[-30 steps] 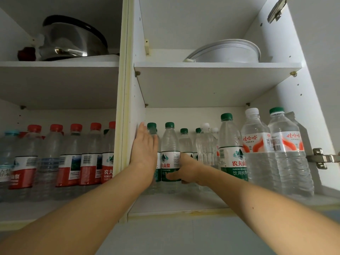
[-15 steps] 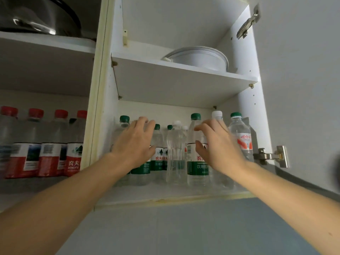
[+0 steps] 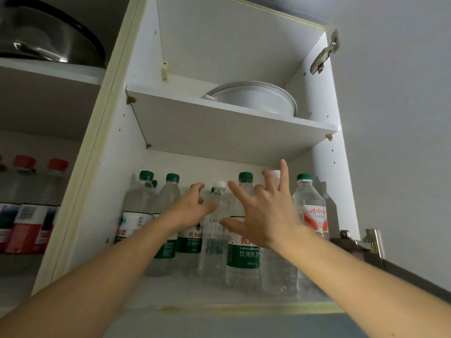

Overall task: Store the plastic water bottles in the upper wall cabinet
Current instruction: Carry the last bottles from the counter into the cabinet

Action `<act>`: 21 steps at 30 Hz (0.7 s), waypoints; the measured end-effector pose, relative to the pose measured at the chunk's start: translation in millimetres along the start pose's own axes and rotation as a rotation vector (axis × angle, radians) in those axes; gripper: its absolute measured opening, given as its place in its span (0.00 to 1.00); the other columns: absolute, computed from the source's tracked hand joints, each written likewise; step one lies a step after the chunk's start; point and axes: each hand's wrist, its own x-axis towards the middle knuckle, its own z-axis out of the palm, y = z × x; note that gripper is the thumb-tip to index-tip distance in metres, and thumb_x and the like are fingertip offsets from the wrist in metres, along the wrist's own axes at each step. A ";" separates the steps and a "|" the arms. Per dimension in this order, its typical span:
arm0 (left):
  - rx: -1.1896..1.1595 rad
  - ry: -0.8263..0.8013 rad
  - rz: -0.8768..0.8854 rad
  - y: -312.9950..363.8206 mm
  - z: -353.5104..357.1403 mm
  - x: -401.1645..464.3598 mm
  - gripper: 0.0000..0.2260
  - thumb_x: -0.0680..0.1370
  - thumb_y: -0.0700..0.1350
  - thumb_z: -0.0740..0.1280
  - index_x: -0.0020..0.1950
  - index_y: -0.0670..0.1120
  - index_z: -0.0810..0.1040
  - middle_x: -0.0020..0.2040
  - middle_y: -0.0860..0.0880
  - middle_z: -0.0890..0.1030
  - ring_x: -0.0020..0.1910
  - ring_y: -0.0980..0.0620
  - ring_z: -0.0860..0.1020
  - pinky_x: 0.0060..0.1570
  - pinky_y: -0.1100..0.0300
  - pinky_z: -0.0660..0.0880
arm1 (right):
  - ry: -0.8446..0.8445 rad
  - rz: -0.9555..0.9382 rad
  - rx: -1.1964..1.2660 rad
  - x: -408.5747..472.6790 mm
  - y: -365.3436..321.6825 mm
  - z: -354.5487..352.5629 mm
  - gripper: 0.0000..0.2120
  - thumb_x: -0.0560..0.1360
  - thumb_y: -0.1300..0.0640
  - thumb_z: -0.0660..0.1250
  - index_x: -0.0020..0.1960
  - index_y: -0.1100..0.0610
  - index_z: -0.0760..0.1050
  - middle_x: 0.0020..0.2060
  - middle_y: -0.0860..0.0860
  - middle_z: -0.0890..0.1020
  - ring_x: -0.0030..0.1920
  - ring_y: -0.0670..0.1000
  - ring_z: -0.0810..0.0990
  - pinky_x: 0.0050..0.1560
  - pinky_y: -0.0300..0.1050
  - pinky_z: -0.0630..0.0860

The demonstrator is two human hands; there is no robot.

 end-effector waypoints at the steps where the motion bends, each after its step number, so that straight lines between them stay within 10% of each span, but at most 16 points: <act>1: -0.054 -0.020 -0.014 0.4 1.0 2.1 0.34 0.81 0.56 0.68 0.82 0.57 0.54 0.78 0.44 0.67 0.71 0.42 0.72 0.70 0.43 0.72 | -0.004 0.005 0.008 1.0 0.5 1.8 0.42 0.72 0.20 0.40 0.80 0.39 0.53 0.64 0.54 0.82 0.79 0.66 0.59 0.71 0.75 0.32; 10: -0.242 -0.193 -0.077 5.3 9.2 0.1 0.46 0.75 0.45 0.77 0.82 0.63 0.50 0.83 0.49 0.57 0.77 0.42 0.65 0.67 0.48 0.71 | -0.072 0.038 0.185 15.4 -2.1 -4.7 0.40 0.68 0.20 0.55 0.73 0.40 0.66 0.64 0.56 0.80 0.76 0.65 0.63 0.72 0.75 0.30; 15: -0.077 -0.192 0.033 18.3 11.5 0.2 0.34 0.75 0.48 0.75 0.76 0.62 0.64 0.70 0.51 0.74 0.61 0.53 0.75 0.64 0.49 0.76 | -0.054 0.052 0.311 14.0 -5.6 -12.7 0.39 0.68 0.23 0.65 0.74 0.39 0.64 0.64 0.56 0.78 0.74 0.62 0.67 0.76 0.68 0.30; 17: 0.009 -0.167 0.064 23.1 8.3 0.8 0.23 0.74 0.48 0.74 0.64 0.65 0.72 0.59 0.54 0.78 0.55 0.54 0.77 0.60 0.45 0.80 | -0.025 0.033 0.376 12.2 -8.6 -17.5 0.40 0.67 0.26 0.69 0.74 0.39 0.63 0.62 0.55 0.78 0.72 0.60 0.70 0.78 0.64 0.33; 21: 0.385 -0.075 0.134 23.7 2.2 5.8 0.31 0.73 0.51 0.77 0.73 0.49 0.69 0.63 0.49 0.79 0.57 0.49 0.80 0.58 0.48 0.80 | -0.046 0.009 0.508 12.7 -17.3 -22.2 0.40 0.68 0.36 0.77 0.75 0.40 0.63 0.62 0.55 0.74 0.69 0.59 0.70 0.79 0.57 0.55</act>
